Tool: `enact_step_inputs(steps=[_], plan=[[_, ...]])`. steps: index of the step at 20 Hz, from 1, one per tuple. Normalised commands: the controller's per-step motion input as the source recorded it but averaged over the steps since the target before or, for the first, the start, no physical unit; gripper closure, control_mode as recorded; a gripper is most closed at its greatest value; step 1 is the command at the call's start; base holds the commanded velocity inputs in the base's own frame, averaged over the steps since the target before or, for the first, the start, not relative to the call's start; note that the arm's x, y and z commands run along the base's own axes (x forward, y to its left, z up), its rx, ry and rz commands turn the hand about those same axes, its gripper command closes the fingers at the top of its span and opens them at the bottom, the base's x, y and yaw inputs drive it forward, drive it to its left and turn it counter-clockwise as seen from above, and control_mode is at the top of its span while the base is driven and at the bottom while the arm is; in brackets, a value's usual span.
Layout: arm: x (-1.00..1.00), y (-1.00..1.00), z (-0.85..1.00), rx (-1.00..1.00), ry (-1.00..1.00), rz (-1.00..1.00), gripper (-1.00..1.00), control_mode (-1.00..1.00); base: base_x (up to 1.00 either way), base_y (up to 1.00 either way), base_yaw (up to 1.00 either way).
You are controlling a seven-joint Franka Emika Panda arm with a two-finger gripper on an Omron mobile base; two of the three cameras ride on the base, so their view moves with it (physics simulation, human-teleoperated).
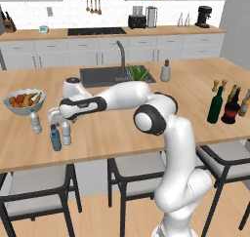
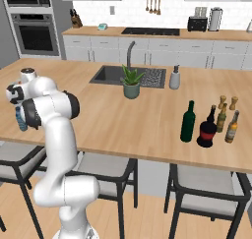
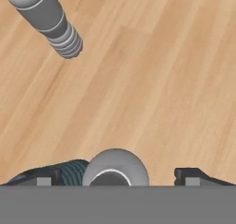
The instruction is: Move the plastic bottles in the middle to the plastics group, and the glass bottles in the middle to the glass group.
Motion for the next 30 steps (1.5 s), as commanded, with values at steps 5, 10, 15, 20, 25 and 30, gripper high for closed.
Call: enact_step_inputs(steps=[5,10,15,20,25,30], plan=[[-0.05,-0.01,0.22,0.08,-0.03,-0.03,-1.00,-1.00,0.00,0.00,0.00],[-0.07,0.01,0.33,0.08,-0.02,-0.05,-1.00,-1.00,0.00,0.00,0.00],[0.07,-0.22,0.58,-0.03,-0.07,-0.13,-1.00,-1.00,0.00,0.00,0.00],[0.03,-0.71,-0.04,-0.41,-0.01,-0.26,-1.00,-1.00,0.00,0.00,0.00],[0.13,-0.98,-0.08,-0.26,0.09,-0.16,-1.00,-1.00,0.00,0.00,0.00],[-0.10,-1.00,0.17,-0.01,0.11,-0.08,-1.00,-1.00,0.00,0.00,0.00]])
